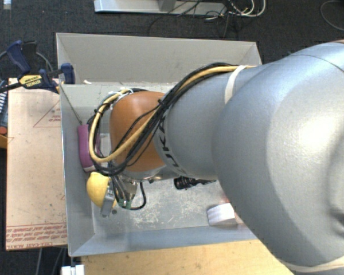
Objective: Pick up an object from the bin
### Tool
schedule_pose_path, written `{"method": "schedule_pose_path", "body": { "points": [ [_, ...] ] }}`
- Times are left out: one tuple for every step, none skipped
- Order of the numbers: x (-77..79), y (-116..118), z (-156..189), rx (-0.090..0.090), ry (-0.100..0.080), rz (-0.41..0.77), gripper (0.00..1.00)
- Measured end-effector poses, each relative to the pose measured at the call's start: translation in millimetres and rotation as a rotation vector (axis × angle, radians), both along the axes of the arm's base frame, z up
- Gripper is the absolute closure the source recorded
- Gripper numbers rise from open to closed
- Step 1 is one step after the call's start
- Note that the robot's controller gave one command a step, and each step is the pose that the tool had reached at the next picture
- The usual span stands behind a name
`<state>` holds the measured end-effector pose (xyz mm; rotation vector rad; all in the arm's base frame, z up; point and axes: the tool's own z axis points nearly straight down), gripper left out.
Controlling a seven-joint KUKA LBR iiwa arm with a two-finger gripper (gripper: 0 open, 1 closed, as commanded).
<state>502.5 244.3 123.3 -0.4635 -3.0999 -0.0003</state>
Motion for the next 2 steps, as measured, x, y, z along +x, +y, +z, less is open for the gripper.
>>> {"method": "schedule_pose_path", "body": {
  "points": [
    [0.0,0,24,0.0,0.001,0.001,1.0],
    [0.8,0,39,0.002,-0.003,0.002,1.0]
  ]
}}
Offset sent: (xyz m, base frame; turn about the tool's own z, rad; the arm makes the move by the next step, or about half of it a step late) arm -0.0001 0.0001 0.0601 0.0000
